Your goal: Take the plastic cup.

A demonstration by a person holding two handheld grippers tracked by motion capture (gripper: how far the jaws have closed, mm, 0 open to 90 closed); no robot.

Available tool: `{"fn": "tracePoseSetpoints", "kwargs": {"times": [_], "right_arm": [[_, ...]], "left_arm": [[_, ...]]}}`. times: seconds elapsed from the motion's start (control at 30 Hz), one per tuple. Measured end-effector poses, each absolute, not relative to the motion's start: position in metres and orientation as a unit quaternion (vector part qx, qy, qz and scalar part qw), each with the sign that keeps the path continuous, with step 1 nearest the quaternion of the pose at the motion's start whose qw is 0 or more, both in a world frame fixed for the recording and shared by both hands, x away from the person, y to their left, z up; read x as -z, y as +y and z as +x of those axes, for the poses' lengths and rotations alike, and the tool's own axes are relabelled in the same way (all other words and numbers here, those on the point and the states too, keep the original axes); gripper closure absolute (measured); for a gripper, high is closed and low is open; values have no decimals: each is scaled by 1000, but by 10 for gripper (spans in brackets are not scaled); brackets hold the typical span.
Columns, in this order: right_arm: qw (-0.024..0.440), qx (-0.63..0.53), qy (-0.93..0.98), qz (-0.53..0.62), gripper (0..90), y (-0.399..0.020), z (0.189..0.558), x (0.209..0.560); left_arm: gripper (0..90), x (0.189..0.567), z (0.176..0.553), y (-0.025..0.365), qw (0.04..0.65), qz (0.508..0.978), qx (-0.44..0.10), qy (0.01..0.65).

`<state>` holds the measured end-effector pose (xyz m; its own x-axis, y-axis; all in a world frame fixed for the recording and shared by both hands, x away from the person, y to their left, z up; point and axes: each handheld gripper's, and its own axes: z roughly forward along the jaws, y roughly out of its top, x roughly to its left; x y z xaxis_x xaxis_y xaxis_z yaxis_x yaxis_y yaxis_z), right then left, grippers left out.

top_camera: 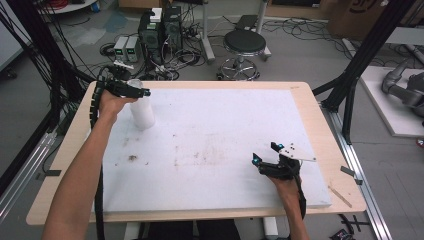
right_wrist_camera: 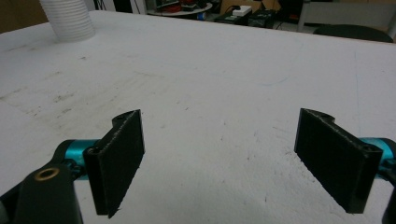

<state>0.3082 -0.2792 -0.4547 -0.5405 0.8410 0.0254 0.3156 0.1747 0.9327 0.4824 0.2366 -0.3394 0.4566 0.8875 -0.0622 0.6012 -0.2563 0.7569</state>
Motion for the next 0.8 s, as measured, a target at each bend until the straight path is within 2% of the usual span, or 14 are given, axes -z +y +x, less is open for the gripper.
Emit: {"fn": "tracePoseSetpoints", "kwargs": {"times": [0.47, 0.63, 0.8], "right_arm": [[262, -499, 722, 401, 160, -279, 308, 455], [261, -499, 722, 402, 161, -279, 309, 455], [262, -499, 722, 401, 160, -279, 309, 455]], "left_arm": [[370, 328, 480, 235, 372, 766, -201, 484], [377, 316, 478, 237, 379, 762, -204, 484], [380, 285, 473, 241, 395, 756, -213, 476]]}}
